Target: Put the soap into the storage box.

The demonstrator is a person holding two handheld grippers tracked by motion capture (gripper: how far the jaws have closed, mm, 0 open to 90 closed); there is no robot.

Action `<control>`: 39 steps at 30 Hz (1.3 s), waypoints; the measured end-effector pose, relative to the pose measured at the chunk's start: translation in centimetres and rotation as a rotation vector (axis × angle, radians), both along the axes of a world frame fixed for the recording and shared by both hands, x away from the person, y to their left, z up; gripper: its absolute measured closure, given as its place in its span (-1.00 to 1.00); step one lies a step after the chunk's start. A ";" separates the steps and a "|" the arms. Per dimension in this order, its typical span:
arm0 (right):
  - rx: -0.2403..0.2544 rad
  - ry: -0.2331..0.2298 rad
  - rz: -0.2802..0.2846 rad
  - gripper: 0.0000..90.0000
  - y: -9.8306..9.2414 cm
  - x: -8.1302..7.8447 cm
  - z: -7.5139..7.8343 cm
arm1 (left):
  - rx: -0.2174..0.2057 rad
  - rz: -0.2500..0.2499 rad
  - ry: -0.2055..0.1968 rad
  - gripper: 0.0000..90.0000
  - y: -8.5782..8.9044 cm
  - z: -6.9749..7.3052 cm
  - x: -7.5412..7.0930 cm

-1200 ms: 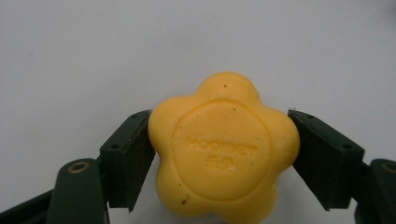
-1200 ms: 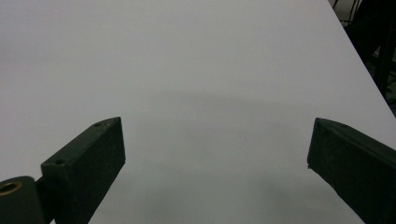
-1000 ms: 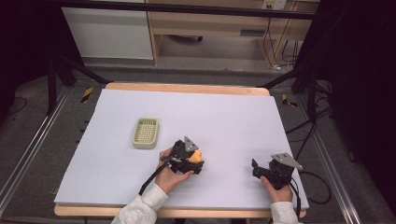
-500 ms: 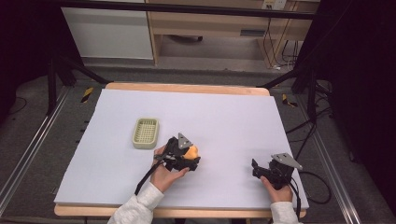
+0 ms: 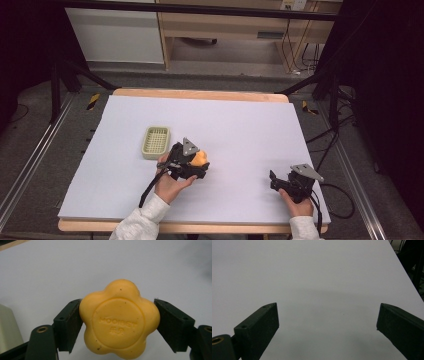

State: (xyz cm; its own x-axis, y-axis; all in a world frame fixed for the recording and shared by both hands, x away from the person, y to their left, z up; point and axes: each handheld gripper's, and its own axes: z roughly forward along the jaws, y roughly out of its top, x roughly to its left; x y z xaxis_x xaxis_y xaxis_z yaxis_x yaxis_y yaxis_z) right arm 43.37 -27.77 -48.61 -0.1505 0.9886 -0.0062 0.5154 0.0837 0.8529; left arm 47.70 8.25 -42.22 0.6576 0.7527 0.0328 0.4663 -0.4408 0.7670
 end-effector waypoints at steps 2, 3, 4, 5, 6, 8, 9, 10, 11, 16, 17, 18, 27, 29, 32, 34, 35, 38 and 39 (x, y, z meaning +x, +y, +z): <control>0.000 0.000 0.000 -0.90 0.0 0.0 0.0 | -0.004 0.009 -0.005 -0.44 0.3 0.2 0.0; 0.000 0.001 0.000 -0.90 0.0 0.0 0.0 | -0.001 0.010 -0.006 -0.44 0.5 0.3 0.0; 0.000 0.001 0.000 -0.90 0.0 0.0 0.0 | 0.001 0.012 -0.009 -0.44 0.7 0.5 0.1; 0.000 0.000 0.000 -0.90 0.0 0.0 0.0 | -0.002 0.017 -0.011 -0.44 0.9 0.6 0.1; 0.000 0.001 0.000 -0.90 0.0 0.0 0.0 | -0.005 0.021 -0.011 -0.44 1.1 0.7 0.1; 0.000 0.001 0.000 -0.90 0.0 0.0 0.0 | -0.011 0.031 -0.014 -0.44 1.6 0.9 0.2; 0.000 0.000 0.000 -0.90 0.0 0.0 0.0 | -0.013 0.036 -0.017 -0.44 1.8 1.0 0.2; 0.000 0.000 0.000 -0.90 0.0 0.0 0.0 | -0.014 0.040 -0.017 -0.44 2.0 1.1 0.3; 0.000 0.000 0.000 -0.90 0.0 0.0 0.0 | -0.018 0.046 -0.021 -0.44 2.1 1.2 0.3; 0.000 0.000 0.000 -0.90 0.0 0.0 0.0 | -0.028 0.064 -0.031 -0.44 3.1 1.9 0.5; 0.000 -0.001 0.000 -0.90 0.0 0.0 0.0 | -0.029 0.069 -0.034 -0.44 3.4 2.0 0.5; 0.000 0.000 -0.001 -0.90 0.0 0.0 0.0 | -0.029 0.072 -0.037 -0.44 3.6 2.1 0.6; 0.000 0.001 0.000 -0.90 0.0 0.0 0.0 | -0.052 0.117 -0.048 -0.44 5.5 2.7 1.0; 0.000 0.001 0.000 -0.90 0.0 0.0 0.0 | -0.057 0.129 -0.052 -0.44 6.0 2.9 1.1; 0.000 0.001 0.000 -0.90 0.0 0.0 0.0 | -0.058 0.146 -0.061 -0.44 6.6 3.1 1.2; 0.000 0.001 0.000 -0.90 0.0 0.0 0.0 | -0.065 0.159 -0.066 -0.44 7.0 3.3 1.3; 0.000 0.001 0.000 -0.90 0.0 0.0 0.0 | -0.065 0.164 -0.067 -0.44 7.2 3.3 1.4; -0.001 0.001 0.001 -0.90 0.0 0.0 0.0 | -0.066 0.180 -0.069 -0.44 7.9 3.4 1.6; -0.001 0.001 0.001 -0.90 0.0 0.0 0.0 | -0.065 0.186 -0.069 -0.44 8.0 3.4 1.7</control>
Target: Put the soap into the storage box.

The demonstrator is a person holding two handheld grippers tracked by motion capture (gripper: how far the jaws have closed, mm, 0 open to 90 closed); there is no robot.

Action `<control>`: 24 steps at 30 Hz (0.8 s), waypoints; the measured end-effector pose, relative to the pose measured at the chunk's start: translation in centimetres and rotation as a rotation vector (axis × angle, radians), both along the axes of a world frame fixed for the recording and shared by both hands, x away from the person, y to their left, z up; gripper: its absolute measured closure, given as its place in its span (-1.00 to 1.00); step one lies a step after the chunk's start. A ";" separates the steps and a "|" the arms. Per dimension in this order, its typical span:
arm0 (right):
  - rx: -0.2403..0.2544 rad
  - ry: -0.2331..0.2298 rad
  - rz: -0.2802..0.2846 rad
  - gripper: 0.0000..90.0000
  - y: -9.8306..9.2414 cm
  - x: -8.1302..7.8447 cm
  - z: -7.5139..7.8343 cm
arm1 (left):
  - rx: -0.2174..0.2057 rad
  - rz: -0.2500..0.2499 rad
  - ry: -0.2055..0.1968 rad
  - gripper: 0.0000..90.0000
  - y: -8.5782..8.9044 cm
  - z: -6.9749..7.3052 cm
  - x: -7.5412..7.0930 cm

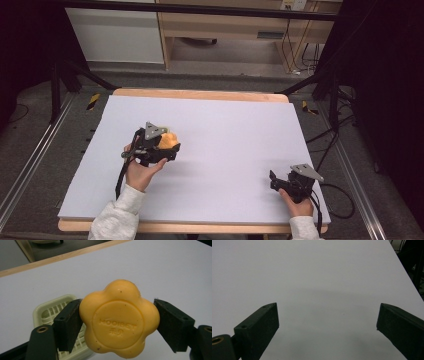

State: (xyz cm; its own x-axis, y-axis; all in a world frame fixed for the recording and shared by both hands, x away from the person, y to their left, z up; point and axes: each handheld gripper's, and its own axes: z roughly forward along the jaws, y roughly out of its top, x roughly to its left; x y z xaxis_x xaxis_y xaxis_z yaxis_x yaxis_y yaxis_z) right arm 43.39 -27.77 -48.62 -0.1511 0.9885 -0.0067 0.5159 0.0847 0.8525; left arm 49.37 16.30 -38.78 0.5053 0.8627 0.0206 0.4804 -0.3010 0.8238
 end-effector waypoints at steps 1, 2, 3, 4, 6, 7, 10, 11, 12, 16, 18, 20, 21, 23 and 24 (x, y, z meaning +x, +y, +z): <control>0.000 0.000 0.000 -0.90 0.0 0.0 0.0 | -0.002 0.008 -0.001 -0.44 0.2 0.0 0.1; 0.000 0.000 0.001 -0.90 0.0 0.0 0.0 | 0.002 0.011 0.000 -0.44 0.4 0.0 0.2; 0.000 0.000 0.000 -0.90 0.0 0.0 0.0 | -0.001 0.019 -0.002 -0.44 0.5 0.0 0.3; 0.000 0.001 0.001 -0.90 0.0 0.0 0.0 | 0.004 0.024 -0.002 -0.44 0.7 0.0 0.4; 0.000 0.000 0.000 -0.90 0.0 0.0 0.0 | 0.003 0.035 -0.005 -0.44 0.9 0.0 0.5; 0.000 0.000 0.000 -0.90 0.0 0.0 0.0 | 0.004 0.039 -0.005 -0.44 1.1 0.0 0.6; 0.001 0.000 0.000 -0.90 0.0 0.0 0.0 | 0.008 0.052 -0.006 -0.44 1.3 0.0 0.9; 0.001 0.000 0.000 -0.90 0.0 0.0 0.0 | 0.013 0.054 -0.005 -0.44 1.4 -0.1 1.0; 0.000 0.000 0.000 -0.90 0.0 0.0 0.0 | 0.014 0.058 -0.004 -0.44 1.5 -0.1 1.1; 0.000 0.001 0.001 -0.90 0.0 0.0 0.0 | 0.015 0.071 -0.002 -0.44 1.8 -0.2 1.4; 0.001 0.001 0.000 -0.90 0.0 0.0 0.0 | 0.012 0.082 -0.001 -0.44 2.0 -0.3 1.6; 0.001 0.002 0.001 -0.90 0.0 0.0 0.0 | 0.017 0.090 0.001 -0.44 2.2 -0.3 1.8; -0.001 0.001 0.001 -0.90 0.0 0.0 0.0 | 0.024 0.091 0.004 -0.44 2.3 -0.3 1.9; -0.002 0.000 0.001 -0.90 0.0 0.0 0.0 | 0.027 0.101 0.007 -0.44 2.5 -0.5 2.2; -0.002 0.000 0.001 -0.90 0.0 0.0 0.0 | 0.029 0.103 0.010 -0.44 2.6 -0.5 2.3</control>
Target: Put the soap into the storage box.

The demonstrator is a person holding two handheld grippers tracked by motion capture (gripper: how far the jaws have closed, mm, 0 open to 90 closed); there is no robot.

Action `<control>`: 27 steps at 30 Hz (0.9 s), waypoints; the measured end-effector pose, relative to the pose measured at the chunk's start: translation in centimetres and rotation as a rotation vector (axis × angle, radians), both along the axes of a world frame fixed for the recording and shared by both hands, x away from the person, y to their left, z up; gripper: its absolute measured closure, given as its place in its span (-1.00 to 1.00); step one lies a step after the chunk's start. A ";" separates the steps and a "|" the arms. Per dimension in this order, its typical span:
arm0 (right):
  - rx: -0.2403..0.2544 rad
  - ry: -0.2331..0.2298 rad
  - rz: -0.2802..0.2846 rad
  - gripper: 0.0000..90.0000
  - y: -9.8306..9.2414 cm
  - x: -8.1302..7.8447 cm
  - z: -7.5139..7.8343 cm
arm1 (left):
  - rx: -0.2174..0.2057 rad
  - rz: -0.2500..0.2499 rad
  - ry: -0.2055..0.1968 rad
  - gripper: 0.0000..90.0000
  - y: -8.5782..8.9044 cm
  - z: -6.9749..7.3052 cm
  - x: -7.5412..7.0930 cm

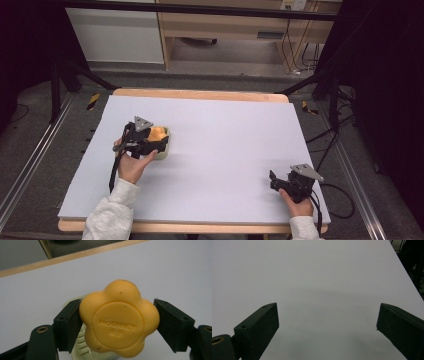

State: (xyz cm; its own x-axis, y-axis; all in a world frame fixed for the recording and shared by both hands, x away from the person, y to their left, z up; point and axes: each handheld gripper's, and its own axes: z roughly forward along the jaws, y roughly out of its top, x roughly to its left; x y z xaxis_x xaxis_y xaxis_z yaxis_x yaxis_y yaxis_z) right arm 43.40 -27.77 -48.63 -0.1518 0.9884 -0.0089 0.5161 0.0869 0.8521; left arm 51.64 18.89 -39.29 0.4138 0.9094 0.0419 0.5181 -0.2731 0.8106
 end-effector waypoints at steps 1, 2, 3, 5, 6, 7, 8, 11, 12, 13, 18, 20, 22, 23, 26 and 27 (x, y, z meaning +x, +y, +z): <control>0.000 0.000 0.000 -0.90 0.0 0.0 0.0 | 0.001 0.005 0.001 -0.44 0.1 -0.1 0.1; 0.001 0.000 0.000 -0.90 0.0 0.0 0.0 | 0.003 0.009 0.003 -0.44 0.2 -0.1 0.2; 0.002 0.001 0.001 -0.90 0.0 0.0 0.0 | 0.006 0.013 0.005 -0.44 0.3 -0.2 0.4; 0.001 0.000 0.000 -0.90 0.0 0.0 0.0 | 0.008 0.023 0.008 -0.44 0.5 -0.3 0.6; 0.003 0.001 0.000 -0.90 0.0 0.0 0.0 | 0.010 0.027 0.010 -0.44 0.6 -0.4 0.7; 0.003 0.001 0.000 -0.90 0.0 0.0 0.0 | 0.009 0.031 0.012 -0.44 0.7 -0.5 0.9; 0.003 0.000 0.001 -0.90 0.0 0.0 0.0 | 0.009 0.034 0.015 -0.44 0.8 -0.6 1.0; 0.003 0.001 0.001 -0.90 0.0 0.0 0.0 | 0.017 0.040 0.023 -0.44 0.9 -0.9 1.3; 0.003 0.001 0.001 -0.90 0.0 0.0 0.0 | 0.016 0.043 0.026 -0.44 0.9 -1.0 1.4; 0.003 0.000 0.001 -0.90 0.0 0.0 0.0 | 0.018 0.044 0.029 -0.44 0.9 -1.1 1.5; 0.003 0.001 0.001 -0.90 0.0 0.0 0.0 | 0.025 0.049 0.043 -0.44 1.1 -1.7 1.7; 0.003 0.001 0.001 -0.90 0.0 0.0 0.0 | 0.029 0.051 0.047 -0.44 1.1 -1.8 1.7; 0.004 0.001 0.001 -0.90 0.0 0.0 0.0 | 0.030 0.053 0.051 -0.44 1.2 -1.9 1.8; 0.004 0.001 0.001 -0.90 0.0 0.0 0.0 | 0.031 0.054 0.053 -0.44 1.2 -2.0 1.8; 0.004 0.002 0.001 -0.90 0.0 0.0 0.0 | 0.041 0.053 0.060 -0.44 1.2 -2.3 1.9; 0.004 0.002 0.001 -0.90 0.0 0.0 0.0 | 0.041 0.054 0.063 -0.44 1.2 -2.4 1.9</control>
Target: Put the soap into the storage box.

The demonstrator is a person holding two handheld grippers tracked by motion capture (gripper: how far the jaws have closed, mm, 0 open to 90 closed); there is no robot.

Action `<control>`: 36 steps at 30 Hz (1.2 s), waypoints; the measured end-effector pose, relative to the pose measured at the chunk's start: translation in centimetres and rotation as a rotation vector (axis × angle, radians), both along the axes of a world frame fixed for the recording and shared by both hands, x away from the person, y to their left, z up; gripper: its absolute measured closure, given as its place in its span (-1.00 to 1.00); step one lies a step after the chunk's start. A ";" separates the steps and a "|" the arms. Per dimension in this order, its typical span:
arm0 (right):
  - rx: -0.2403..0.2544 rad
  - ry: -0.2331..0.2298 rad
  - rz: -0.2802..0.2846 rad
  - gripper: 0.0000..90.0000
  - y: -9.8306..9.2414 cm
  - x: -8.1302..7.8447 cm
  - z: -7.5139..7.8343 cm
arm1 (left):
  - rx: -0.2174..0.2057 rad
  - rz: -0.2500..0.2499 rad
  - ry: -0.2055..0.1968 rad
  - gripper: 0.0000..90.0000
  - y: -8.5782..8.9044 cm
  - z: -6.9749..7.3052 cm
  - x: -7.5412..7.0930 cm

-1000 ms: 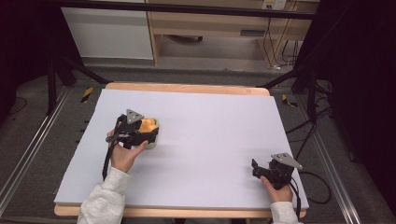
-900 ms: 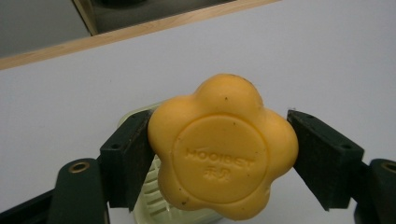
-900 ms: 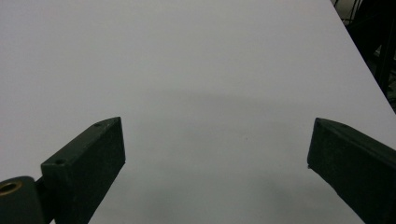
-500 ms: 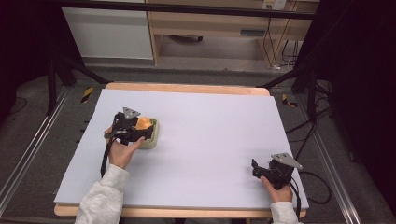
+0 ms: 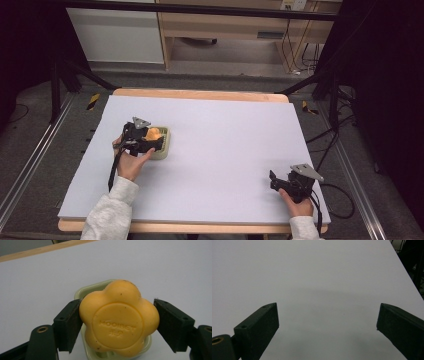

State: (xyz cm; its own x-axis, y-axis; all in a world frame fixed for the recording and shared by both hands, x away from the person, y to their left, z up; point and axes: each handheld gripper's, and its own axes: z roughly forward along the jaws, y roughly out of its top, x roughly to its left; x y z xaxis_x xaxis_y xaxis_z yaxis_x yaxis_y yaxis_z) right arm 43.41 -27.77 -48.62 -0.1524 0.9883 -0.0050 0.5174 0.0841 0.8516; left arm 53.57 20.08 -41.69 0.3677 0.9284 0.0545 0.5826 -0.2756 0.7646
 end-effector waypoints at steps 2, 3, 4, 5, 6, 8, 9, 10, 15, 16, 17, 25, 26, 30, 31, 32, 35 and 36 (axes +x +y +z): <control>-0.001 -0.001 0.000 -0.90 0.0 0.0 0.0 | 0.001 0.002 0.005 -0.44 0.1 -0.2 0.1; 0.000 0.000 0.000 -0.90 0.0 0.0 0.0 | 0.003 0.003 0.008 -0.44 0.1 -0.3 0.1; 0.000 0.000 0.001 -0.90 0.0 0.0 0.0 | 0.005 0.003 0.010 -0.44 0.1 -0.3 0.1; 0.000 0.001 0.001 -0.90 0.0 0.0 0.0 | 0.006 0.004 0.011 -0.44 0.1 -0.4 0.2; 0.001 0.001 0.001 -0.90 0.0 0.0 0.0 | 0.005 0.005 0.014 -0.44 0.1 -0.5 0.2; 0.000 0.001 0.001 -0.90 0.0 0.0 0.0 | 0.007 0.007 0.018 -0.44 0.2 -0.6 0.2; 0.000 0.001 0.001 -0.90 0.0 0.0 0.0 | 0.006 0.007 0.020 -0.44 0.2 -0.7 0.3; -0.001 0.000 0.001 -0.90 0.0 0.0 0.0 | 0.006 0.006 0.023 -0.44 0.2 -0.7 0.3; 0.000 0.001 0.000 -0.90 0.0 0.0 0.0 | 0.013 0.008 0.032 -0.44 0.1 -1.2 0.4; -0.001 -0.001 0.000 -0.90 0.0 0.0 0.0 | 0.012 0.008 0.035 -0.44 0.1 -1.3 0.4; -0.001 0.000 0.001 -0.90 0.0 0.0 0.0 | 0.013 0.008 0.038 -0.44 0.1 -1.3 0.4; 0.000 0.000 0.000 -0.90 0.0 0.0 0.0 | 0.027 0.000 0.054 -0.44 -0.1 -1.8 0.5; 0.000 0.000 0.000 -0.90 0.0 0.0 0.0 | 0.028 0.000 0.057 -0.44 -0.1 -1.9 0.5; -0.001 -0.002 0.001 -0.90 0.0 0.0 0.0 | 0.024 0.002 0.056 -0.44 -0.2 -2.0 0.5; -0.002 -0.002 0.001 -0.90 0.0 0.0 0.0 | 0.024 0.002 0.057 -0.44 -0.2 -2.0 0.5; 0.000 0.000 0.001 -0.90 0.0 0.0 0.0 | 0.024 0.003 0.057 -0.44 -0.2 -2.0 0.6; -0.002 -0.002 0.001 -0.90 0.0 0.0 0.0 | 0.021 0.005 0.059 -0.44 -0.2 -2.1 0.6; -0.001 -0.001 0.002 -0.90 0.0 0.0 0.0 | 0.017 0.007 0.058 -0.44 -0.2 -2.2 0.7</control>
State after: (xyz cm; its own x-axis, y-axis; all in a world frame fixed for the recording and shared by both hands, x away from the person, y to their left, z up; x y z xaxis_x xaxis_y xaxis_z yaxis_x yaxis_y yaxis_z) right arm 43.38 -27.76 -48.62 -0.1539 0.9881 -0.0062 0.5163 0.0858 0.8521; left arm 54.23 19.92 -43.89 0.3644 0.9299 0.0496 0.6275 -0.2846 0.7248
